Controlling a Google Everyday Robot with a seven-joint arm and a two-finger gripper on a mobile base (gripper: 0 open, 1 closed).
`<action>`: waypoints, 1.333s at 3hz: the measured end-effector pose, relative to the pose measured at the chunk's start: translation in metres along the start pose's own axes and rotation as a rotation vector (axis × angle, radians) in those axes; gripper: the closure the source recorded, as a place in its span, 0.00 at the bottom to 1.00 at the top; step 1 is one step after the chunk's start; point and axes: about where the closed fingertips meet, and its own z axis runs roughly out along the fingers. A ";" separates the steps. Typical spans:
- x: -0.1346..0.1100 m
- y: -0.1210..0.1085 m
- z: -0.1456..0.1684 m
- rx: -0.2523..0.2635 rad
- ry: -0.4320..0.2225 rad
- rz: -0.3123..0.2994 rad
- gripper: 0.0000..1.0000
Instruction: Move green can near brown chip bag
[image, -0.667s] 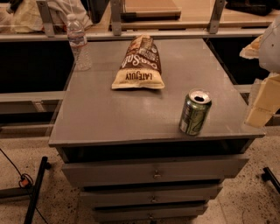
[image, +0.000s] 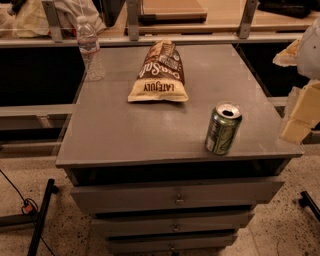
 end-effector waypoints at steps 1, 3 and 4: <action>-0.002 -0.004 0.023 -0.055 -0.113 0.019 0.00; -0.026 0.003 0.072 -0.099 -0.402 0.035 0.00; -0.040 0.008 0.089 -0.134 -0.509 0.035 0.16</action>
Offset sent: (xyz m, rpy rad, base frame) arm 0.0277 0.0400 -0.0753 0.4685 -0.0459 0.0859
